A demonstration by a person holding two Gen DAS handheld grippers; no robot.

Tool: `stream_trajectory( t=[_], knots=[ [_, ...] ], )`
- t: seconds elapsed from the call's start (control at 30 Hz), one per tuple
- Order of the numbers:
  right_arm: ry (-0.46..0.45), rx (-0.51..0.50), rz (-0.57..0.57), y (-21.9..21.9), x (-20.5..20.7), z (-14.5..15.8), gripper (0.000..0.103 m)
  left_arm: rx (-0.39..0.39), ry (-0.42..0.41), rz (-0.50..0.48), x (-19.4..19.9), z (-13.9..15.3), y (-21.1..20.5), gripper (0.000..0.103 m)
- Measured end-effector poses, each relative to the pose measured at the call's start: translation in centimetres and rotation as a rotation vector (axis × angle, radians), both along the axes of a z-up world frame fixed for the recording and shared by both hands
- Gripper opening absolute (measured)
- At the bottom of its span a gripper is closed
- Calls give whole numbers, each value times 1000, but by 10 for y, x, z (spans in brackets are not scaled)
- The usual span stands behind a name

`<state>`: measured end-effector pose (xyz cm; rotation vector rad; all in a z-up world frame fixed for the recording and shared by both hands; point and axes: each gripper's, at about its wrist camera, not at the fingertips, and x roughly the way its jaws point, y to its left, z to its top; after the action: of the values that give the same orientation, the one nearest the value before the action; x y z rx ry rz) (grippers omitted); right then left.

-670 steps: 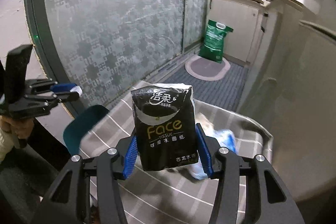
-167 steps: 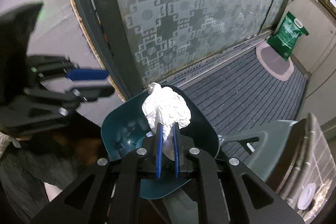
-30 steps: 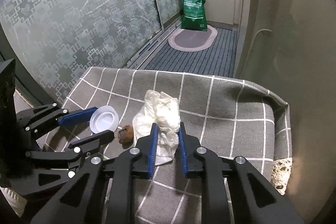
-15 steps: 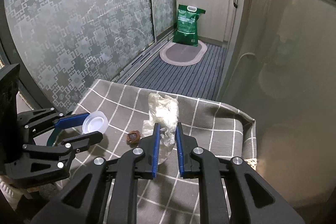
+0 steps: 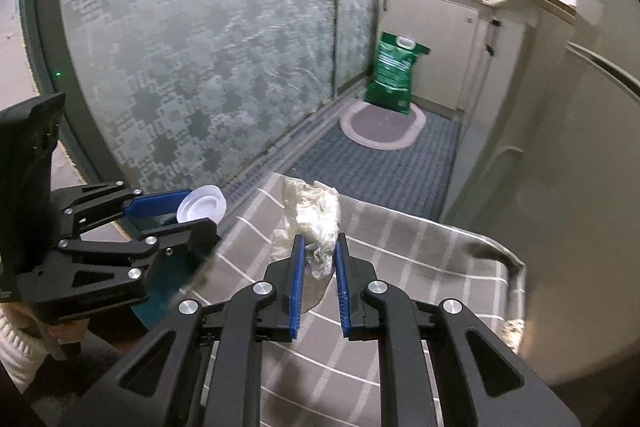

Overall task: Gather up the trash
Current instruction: 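Carry the cup and tissue over the teal bin with both tools, then open the left tool to drop the cup while the right tool drops the tissue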

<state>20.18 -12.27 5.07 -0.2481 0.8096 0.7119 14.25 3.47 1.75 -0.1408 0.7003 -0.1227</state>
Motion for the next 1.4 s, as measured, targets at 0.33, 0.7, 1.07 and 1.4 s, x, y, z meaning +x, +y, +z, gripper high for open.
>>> stream_trajectory(
  t=[0.33, 0.7, 1.07, 1.4],
  knots=[
    [27, 53, 100, 55, -9, -1, 14, 42, 25, 102, -28, -14, 65, 41],
    [67, 61, 202, 116, -22, -13, 14, 59, 122, 161, -49, -53, 114, 41],
    [123, -10, 276, 162, -30, -42, 14, 109, 233, 134, -61, -96, 130, 42],
    [154, -37, 317, 190, -35, -54, 14, 131, 293, 129, -70, -117, 139, 42]
  ],
)
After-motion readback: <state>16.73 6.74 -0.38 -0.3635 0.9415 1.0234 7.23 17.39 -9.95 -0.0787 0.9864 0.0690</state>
